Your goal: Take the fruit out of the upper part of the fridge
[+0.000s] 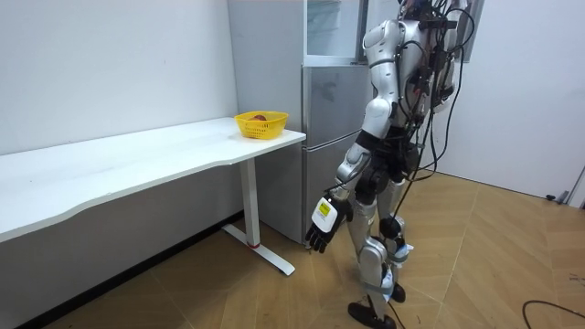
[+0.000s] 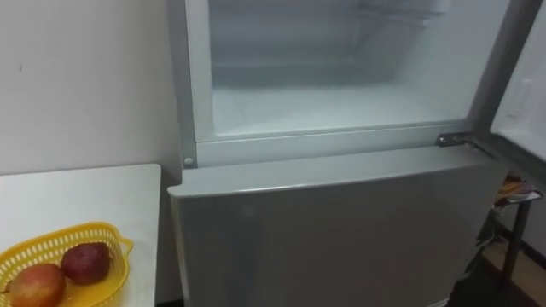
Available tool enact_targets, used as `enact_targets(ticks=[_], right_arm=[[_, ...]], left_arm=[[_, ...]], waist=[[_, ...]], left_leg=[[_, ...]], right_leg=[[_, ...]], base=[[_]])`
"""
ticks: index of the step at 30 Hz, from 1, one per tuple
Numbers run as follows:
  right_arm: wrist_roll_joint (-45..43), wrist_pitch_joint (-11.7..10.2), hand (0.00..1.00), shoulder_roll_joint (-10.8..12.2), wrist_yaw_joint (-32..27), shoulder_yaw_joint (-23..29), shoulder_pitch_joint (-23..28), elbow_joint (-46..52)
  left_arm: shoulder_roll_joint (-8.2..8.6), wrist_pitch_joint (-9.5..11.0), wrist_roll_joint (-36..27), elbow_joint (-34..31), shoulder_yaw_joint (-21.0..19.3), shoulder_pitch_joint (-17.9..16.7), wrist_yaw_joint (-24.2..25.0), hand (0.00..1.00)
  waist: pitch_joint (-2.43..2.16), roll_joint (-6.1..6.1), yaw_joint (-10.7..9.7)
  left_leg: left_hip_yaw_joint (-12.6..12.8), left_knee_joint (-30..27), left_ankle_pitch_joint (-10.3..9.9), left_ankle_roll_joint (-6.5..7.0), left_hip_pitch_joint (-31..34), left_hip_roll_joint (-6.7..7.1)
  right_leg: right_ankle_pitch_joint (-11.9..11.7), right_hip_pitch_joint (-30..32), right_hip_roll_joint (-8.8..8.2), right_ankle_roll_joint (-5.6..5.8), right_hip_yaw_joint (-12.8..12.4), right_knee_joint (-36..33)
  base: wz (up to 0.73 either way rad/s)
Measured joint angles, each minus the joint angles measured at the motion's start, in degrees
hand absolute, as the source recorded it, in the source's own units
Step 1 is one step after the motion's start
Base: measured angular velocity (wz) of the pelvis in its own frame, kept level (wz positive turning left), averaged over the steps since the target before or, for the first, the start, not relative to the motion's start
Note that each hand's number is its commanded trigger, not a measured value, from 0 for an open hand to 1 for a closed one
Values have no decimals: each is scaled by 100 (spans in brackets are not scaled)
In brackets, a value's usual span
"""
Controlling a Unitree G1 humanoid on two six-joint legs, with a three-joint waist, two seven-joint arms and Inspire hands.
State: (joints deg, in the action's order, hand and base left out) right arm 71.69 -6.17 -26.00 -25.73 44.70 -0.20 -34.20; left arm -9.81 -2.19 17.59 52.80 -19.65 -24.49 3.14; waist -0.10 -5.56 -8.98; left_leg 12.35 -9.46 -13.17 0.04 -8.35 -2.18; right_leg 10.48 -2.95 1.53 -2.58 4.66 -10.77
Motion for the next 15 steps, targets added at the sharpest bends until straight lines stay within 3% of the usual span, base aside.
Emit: enact_targets(ticks=[5,8,13,15], right_arm=[[311,2,0,-562,-57,20,-447,-749],[421,4,0,-763,-50,38,-608,-1012],[444,12,0,-911,-38,63,-721,-1012],[453,100,0,-1078,-38,61,-778,-1007]], left_arm=[[-54,-15,-58,21,-4,-9,54,0],[-106,-36,-124,70,-3,-9,115,0],[-111,-42,-137,56,-1,-16,130,0],[-111,-49,-224,-2,-30,-18,113,0]], waist=[[0,-55,-28],[-1,-56,-25],[-2,-67,-42],[-6,-97,-62]], left_leg=[[-1,4,0,0,4,-2],[1,7,0,0,3,-8],[-1,9,0,0,6,-9],[0,9,0,-1,10,-10]], right_leg=[[0,0,1,0,7,5],[-5,-10,4,-7,10,-3],[-6,-18,3,-9,26,-3],[-6,-22,2,-9,41,4]], base=[[0],[0],[0],[2]])
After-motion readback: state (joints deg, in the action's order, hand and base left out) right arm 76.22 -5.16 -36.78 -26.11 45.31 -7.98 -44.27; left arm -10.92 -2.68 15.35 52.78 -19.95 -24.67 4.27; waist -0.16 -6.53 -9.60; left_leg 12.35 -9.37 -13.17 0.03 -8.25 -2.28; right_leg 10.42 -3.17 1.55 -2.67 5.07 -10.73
